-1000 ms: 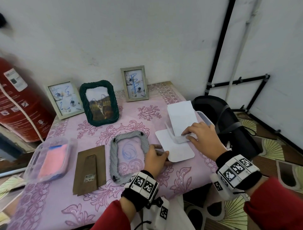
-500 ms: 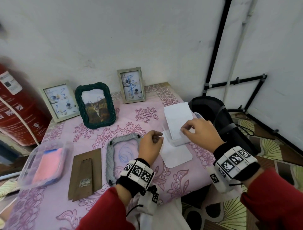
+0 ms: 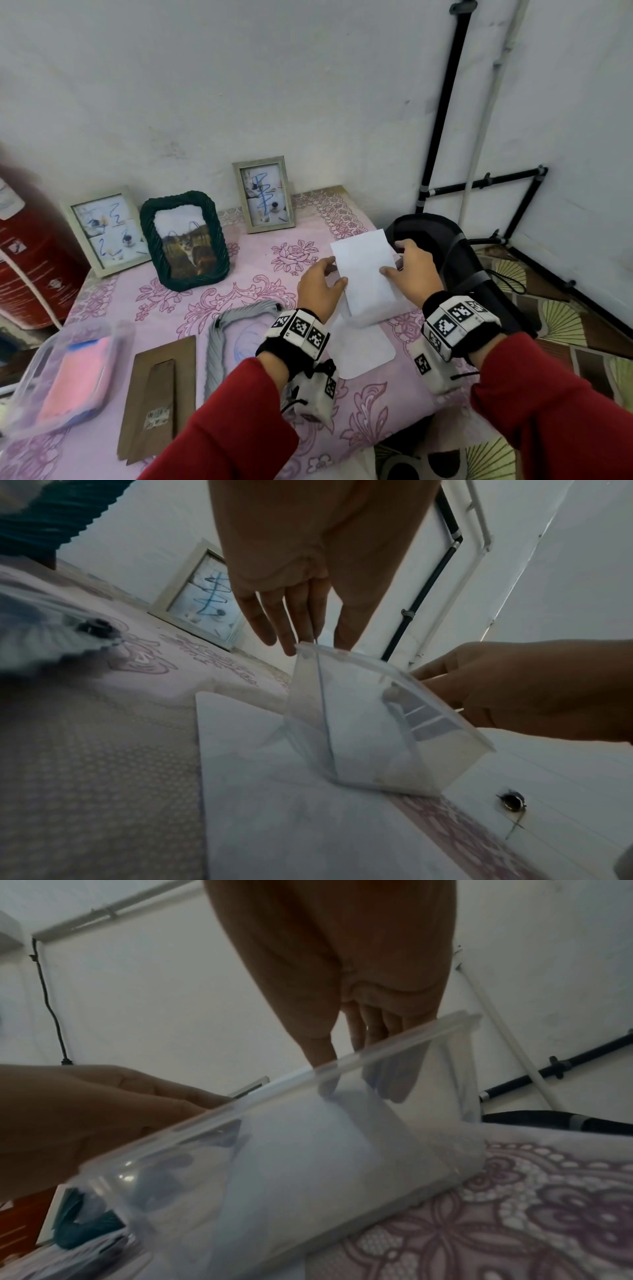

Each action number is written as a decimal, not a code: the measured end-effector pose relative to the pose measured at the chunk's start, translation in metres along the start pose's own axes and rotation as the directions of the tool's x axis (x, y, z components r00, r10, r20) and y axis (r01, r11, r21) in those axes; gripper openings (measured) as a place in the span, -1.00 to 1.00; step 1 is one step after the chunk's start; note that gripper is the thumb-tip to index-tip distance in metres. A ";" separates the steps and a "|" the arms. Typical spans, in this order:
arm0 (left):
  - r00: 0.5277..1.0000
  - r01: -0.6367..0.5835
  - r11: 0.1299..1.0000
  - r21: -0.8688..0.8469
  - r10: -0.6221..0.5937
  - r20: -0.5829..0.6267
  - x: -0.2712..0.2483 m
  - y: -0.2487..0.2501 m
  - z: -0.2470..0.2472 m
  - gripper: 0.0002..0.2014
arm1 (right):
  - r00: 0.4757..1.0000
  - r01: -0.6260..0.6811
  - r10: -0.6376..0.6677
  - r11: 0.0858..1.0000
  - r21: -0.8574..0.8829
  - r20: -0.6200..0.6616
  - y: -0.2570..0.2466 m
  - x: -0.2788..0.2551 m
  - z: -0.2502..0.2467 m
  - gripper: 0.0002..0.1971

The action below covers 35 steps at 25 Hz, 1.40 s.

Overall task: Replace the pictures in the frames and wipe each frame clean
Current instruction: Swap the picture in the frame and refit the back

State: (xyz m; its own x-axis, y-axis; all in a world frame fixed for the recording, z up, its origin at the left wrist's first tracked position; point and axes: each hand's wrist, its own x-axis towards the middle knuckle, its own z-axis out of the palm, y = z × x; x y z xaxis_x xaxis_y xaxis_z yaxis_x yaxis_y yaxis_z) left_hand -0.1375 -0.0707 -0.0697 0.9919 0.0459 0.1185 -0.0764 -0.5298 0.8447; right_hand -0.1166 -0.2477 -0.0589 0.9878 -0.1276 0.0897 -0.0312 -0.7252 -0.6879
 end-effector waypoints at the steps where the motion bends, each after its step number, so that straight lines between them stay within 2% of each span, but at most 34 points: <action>1: 1.000 0.005 0.999 -0.032 -0.006 -0.024 0.000 -0.001 0.001 -0.54 | 0.999 0.008 -0.007 1.000 0.029 -0.045 0.001 0.000 0.000 -0.56; 4: 0.998 0.012 0.994 -0.112 -0.019 -0.064 -0.002 -0.001 0.002 -0.57 | 0.993 0.017 0.002 0.987 0.161 -0.116 0.004 0.000 -0.002 -0.75; 9: 0.992 -0.011 0.985 -0.174 -0.012 -0.128 -0.006 0.000 0.005 -0.54 | 0.993 0.073 -0.051 0.976 0.206 -0.109 0.007 0.000 -0.007 -0.81; 11: 0.986 -0.017 0.978 -0.207 -0.018 -0.166 -0.004 0.001 0.005 -0.62 | 0.993 0.078 -0.058 0.974 0.211 -0.103 0.008 -0.001 -0.009 -0.81; 14: 0.978 0.003 0.966 -0.259 -0.057 -0.201 0.001 0.003 0.004 -0.77 | 0.993 0.083 -0.063 0.974 0.212 -0.098 0.009 -0.002 -0.010 -0.78; 22: 0.970 0.026 0.947 -0.320 -0.102 -0.222 0.005 -0.001 -0.002 -0.82 | 0.994 0.072 -0.053 0.977 0.199 -0.099 0.013 -0.004 -0.003 -0.73; 27: 0.963 -0.016 0.938 -0.345 -0.079 -0.260 0.003 0.004 -0.007 -0.84 | 0.995 0.078 -0.059 0.965 0.252 -0.080 0.011 -0.005 -0.001 -0.49; 30: 0.964 0.006 0.899 -0.438 -0.122 -0.238 0.006 0.013 -0.014 -0.86 | 0.988 0.141 -0.125 0.968 0.206 -0.089 0.005 -0.005 -0.004 -0.47; 35: 0.965 -0.087 0.881 -0.464 -0.042 -0.261 0.007 0.031 -0.037 -0.86 | 0.953 0.270 -0.249 0.956 0.111 -0.170 -0.024 -0.001 -0.012 -0.43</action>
State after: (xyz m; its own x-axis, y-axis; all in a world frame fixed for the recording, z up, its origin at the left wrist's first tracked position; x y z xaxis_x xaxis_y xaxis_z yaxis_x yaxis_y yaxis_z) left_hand -0.1363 -0.0554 -0.0232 0.9335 0.2870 0.2151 -0.2012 -0.0776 0.9765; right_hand -0.1187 -0.2381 -0.0339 0.9236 -0.0559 0.3793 0.2537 -0.6526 -0.7140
